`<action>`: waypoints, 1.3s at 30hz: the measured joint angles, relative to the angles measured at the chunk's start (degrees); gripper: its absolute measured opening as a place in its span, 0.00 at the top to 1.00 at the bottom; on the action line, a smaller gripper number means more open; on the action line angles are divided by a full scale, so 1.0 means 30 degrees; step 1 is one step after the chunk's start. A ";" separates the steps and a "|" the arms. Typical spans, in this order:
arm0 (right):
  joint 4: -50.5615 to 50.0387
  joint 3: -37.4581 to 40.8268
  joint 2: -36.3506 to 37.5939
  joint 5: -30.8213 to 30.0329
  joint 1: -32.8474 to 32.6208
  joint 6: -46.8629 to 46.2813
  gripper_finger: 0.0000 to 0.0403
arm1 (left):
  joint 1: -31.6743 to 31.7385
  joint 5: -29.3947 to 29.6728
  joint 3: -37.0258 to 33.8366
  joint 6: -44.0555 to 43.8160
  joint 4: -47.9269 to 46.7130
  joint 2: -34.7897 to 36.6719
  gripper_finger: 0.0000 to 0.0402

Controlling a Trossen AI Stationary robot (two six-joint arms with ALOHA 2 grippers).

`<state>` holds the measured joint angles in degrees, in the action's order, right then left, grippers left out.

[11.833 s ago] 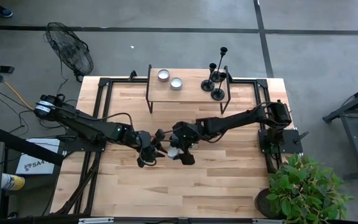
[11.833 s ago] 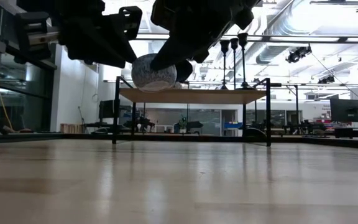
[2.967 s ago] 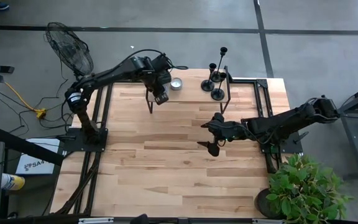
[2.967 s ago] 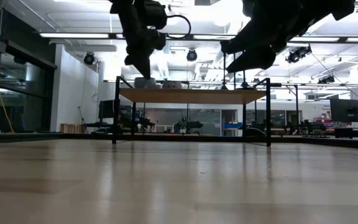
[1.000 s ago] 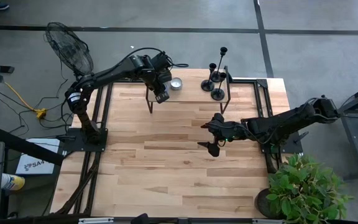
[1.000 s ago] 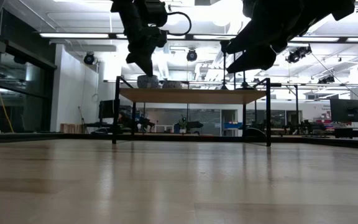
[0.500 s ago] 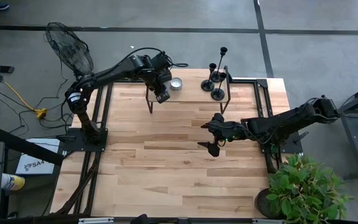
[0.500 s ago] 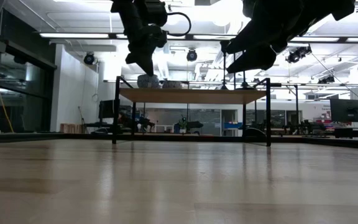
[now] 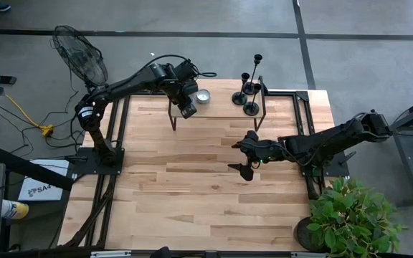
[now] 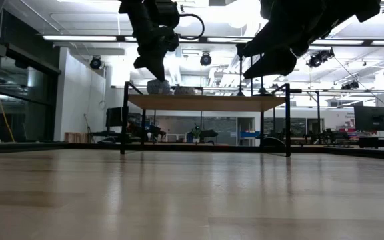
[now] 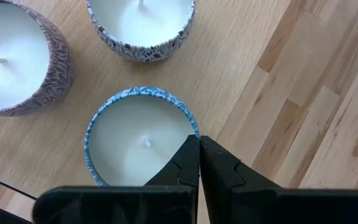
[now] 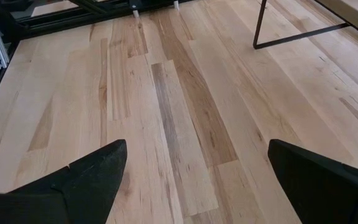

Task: Pick & Place candle stick holders
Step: Put the blue scented candle on the shelf

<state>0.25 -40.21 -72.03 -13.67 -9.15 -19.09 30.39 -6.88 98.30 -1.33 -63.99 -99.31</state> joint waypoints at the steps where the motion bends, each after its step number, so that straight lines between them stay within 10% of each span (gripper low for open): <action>1: 0.0000 0.0000 0.0000 0.0007 -0.0001 0.0000 0.04 | 0.0000 0.0021 0.0000 -0.0065 0.0002 0.0000 1.00; 39: -0.0080 0.0000 0.0000 0.0116 0.0000 -0.0138 0.04 | -0.0007 -0.0016 0.0015 0.2855 -0.0016 -0.0137 1.00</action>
<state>0.01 -40.21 -72.03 -13.32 -9.15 -19.51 30.37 -6.93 98.35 7.23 -64.04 -99.72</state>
